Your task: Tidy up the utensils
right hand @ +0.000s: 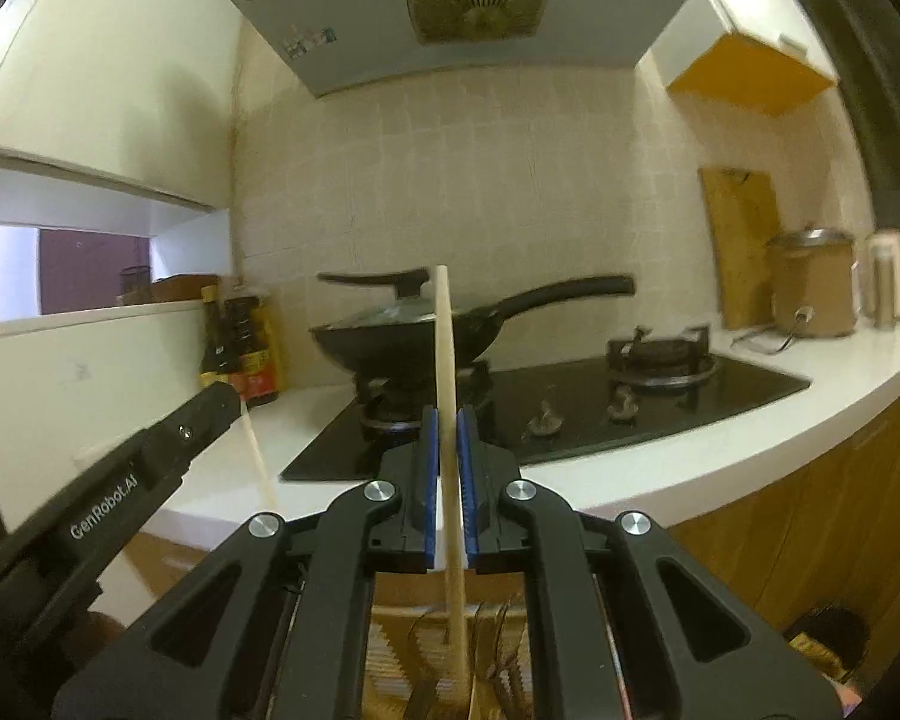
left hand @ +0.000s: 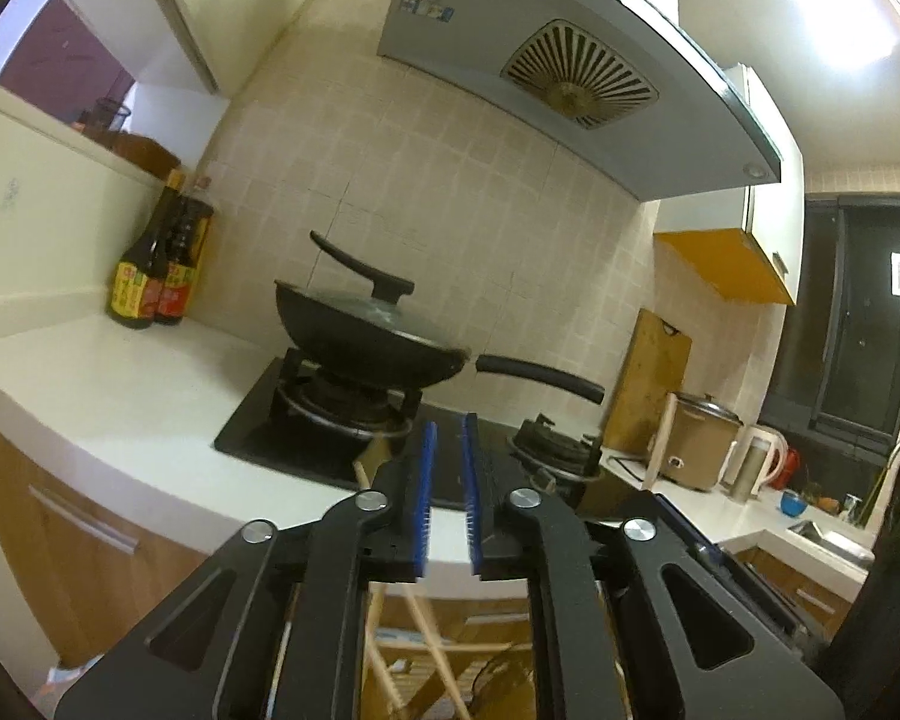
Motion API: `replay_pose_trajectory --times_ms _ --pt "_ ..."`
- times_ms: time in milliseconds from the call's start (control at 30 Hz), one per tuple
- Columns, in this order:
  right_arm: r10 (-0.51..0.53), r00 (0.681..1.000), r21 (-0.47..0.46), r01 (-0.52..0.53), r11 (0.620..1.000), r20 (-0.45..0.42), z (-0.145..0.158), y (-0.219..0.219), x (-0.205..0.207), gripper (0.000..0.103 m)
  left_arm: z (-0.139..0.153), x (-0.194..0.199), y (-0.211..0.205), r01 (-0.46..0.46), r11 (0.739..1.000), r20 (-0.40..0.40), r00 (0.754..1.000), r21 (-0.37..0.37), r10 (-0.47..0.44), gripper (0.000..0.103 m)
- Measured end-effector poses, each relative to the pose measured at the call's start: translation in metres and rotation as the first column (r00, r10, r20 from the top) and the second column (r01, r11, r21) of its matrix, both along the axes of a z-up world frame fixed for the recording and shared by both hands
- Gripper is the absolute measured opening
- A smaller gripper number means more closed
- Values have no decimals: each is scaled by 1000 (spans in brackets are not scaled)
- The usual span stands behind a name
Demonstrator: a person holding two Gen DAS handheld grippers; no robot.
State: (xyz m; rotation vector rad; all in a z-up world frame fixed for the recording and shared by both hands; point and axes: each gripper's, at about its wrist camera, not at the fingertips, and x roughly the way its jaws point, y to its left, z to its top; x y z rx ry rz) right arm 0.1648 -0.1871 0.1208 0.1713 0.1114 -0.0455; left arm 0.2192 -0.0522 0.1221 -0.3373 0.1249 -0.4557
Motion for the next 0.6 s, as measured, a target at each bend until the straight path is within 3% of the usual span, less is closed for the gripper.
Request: replay_pose_trajectory --times_ms 67,200,267,333,433,500,533,600 --pt "31 999 13 -31 999 -32 1 -4 -6 6 -1 -4 9 11 1000 -18 1000 -6 -11 17" --pt "84 995 8 -84 996 -58 3 -7 -30 13 3 -26 23 33 999 -18 999 17 -33 42" --pt "108 991 11 -108 994 -74 2 -8 -42 38 5 -42 27 36 998 -10 999 46 -36 52" --pt "136 987 20 -135 991 -84 0 -9 -61 54 5 -59 29 45 996 -11 999 77 -44 59" --pt "168 980 13 -167 986 -107 -8 -7 -89 54 -1 -90 34 35 993 -13 999 112 -34 70" --pt "174 975 1 -176 984 -137 -17 -4 -108 62 -11 -113 38 20 991 -19 1000 130 -17 77" --pt "172 972 -24 -178 984 -162 -25 0 -118 74 -16 -123 40 9 990 -22 1000 140 -6 80" --pt "151 972 -57 -164 985 -182 -39 3 -137 77 -31 -144 43 -18 984 -38 999 176 25 82"
